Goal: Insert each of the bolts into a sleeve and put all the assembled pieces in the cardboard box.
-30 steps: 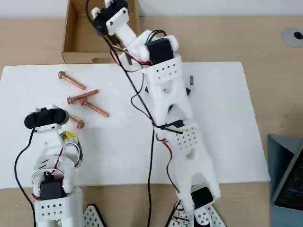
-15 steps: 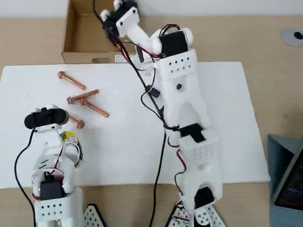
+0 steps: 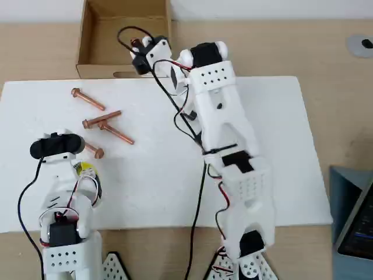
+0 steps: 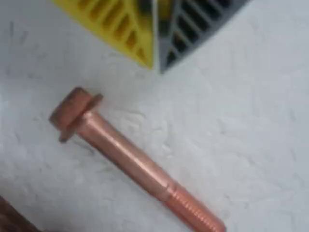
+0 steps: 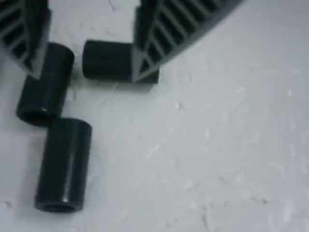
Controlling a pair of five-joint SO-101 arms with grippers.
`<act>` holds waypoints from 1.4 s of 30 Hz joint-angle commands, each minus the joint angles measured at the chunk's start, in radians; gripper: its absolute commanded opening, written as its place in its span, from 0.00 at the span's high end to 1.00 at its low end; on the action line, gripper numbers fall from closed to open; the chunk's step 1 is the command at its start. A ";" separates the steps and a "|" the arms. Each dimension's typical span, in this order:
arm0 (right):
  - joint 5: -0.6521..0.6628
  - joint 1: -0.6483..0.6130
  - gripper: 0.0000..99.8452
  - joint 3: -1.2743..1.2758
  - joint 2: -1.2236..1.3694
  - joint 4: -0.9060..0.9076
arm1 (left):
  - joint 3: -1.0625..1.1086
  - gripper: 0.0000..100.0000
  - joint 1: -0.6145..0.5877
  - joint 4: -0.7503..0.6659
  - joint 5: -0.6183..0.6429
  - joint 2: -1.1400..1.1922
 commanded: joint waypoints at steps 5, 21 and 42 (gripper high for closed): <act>0.008 0.013 0.85 -0.079 0.090 -0.014 | 0.002 1.00 -0.008 -0.012 -0.003 -0.007; 0.008 0.042 0.85 -0.328 0.367 -0.012 | 0.002 1.00 -0.008 -0.012 -0.003 -0.007; 0.029 0.036 0.99 -0.394 0.453 0.029 | 0.002 1.00 -0.008 -0.012 -0.003 -0.007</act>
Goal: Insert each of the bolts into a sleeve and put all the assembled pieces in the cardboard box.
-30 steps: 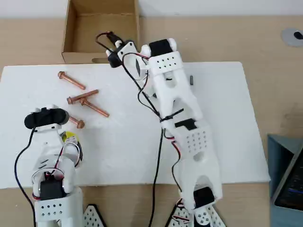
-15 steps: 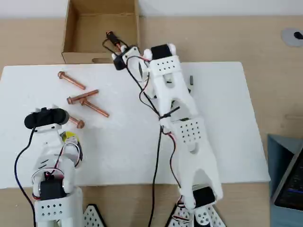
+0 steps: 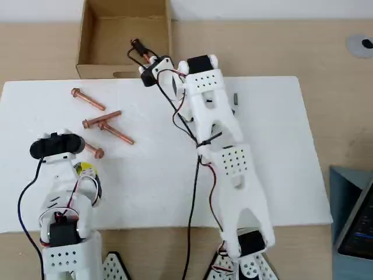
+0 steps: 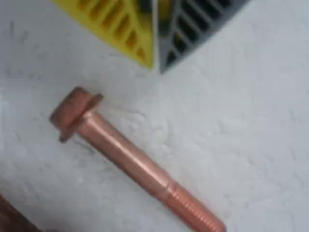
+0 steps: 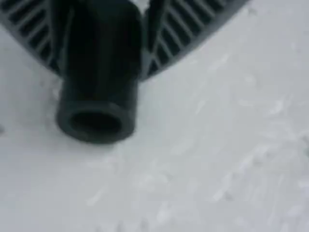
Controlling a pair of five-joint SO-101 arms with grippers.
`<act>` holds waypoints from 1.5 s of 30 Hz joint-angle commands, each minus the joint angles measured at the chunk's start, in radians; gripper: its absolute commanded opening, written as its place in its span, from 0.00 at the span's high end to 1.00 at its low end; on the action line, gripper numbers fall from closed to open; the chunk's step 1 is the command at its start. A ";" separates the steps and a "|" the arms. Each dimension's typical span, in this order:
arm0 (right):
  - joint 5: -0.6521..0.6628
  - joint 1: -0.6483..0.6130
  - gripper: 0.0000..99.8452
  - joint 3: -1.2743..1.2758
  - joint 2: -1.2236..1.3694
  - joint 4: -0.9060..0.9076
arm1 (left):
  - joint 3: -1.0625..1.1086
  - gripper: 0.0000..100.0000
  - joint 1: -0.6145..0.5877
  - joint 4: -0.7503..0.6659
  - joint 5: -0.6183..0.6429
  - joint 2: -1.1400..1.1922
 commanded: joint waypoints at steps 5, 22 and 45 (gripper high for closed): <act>0.005 -0.027 0.99 -0.073 -0.104 0.032 | 0.002 1.00 -0.008 -0.012 -0.003 -0.007; -0.095 -0.064 0.99 0.455 -0.817 0.034 | 0.003 1.00 -0.003 -0.015 -0.005 -0.008; -0.405 0.364 0.99 1.351 -1.695 0.017 | -0.227 0.99 0.002 0.138 0.061 0.015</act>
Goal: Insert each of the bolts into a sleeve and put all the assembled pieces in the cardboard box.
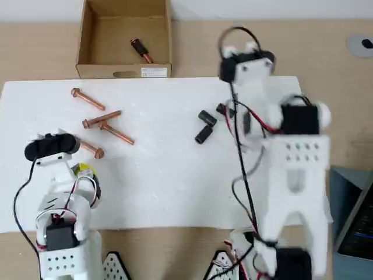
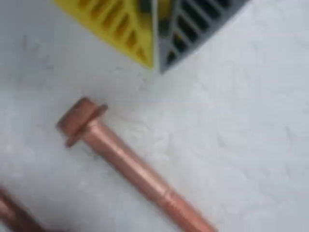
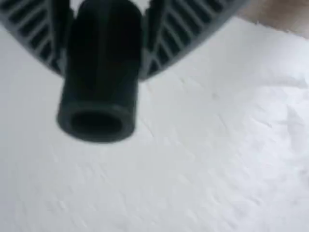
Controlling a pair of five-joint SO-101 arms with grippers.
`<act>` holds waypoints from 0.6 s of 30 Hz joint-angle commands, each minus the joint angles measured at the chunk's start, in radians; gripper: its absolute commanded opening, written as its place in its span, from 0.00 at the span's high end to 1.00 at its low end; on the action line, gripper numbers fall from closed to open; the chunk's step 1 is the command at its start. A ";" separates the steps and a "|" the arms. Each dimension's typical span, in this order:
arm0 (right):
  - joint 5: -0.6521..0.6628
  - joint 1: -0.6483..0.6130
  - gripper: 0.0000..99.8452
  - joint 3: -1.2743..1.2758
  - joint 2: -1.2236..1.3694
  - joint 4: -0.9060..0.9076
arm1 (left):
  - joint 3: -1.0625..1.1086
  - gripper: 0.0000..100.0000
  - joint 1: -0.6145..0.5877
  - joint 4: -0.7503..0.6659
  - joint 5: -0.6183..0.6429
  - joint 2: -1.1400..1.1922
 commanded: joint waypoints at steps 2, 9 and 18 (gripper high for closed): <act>-0.009 0.105 0.99 0.137 -0.171 -0.017 | -0.187 0.99 -0.002 0.055 0.003 0.062; -0.009 0.206 0.99 0.352 -0.289 -0.129 | -0.506 0.99 -0.003 0.124 0.017 0.440; -0.017 0.320 0.99 0.532 -0.389 -0.230 | -1.005 0.99 -0.005 0.212 0.138 1.012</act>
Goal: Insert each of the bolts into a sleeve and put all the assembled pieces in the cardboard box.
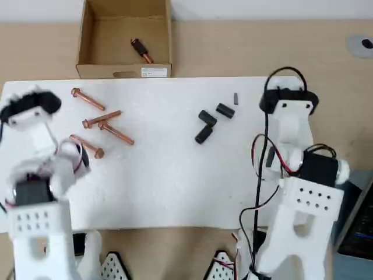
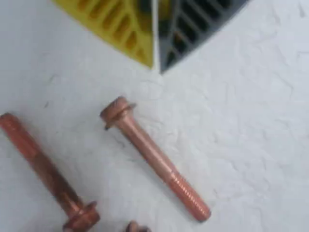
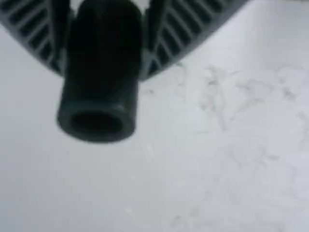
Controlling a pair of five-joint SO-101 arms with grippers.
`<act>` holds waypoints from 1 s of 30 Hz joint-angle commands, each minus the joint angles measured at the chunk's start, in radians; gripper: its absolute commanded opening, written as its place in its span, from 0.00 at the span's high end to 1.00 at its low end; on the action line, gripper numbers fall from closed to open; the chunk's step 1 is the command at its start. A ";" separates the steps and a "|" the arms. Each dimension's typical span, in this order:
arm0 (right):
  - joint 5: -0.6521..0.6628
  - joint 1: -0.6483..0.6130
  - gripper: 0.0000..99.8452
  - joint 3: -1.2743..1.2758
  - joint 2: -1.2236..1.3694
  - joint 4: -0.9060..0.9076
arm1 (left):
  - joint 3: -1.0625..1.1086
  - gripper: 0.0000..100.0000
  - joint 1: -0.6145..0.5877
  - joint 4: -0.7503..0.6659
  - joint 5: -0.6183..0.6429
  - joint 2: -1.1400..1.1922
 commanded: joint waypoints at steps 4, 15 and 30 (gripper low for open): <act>-0.011 0.077 0.99 0.111 -0.097 -0.083 | -0.381 0.99 -0.006 0.040 0.112 0.430; -0.009 0.120 0.99 0.206 -0.242 -0.124 | -0.816 0.99 -0.003 0.038 0.278 0.963; -0.011 0.125 0.99 0.278 -0.311 -0.160 | -1.238 0.94 -0.011 0.040 0.324 1.397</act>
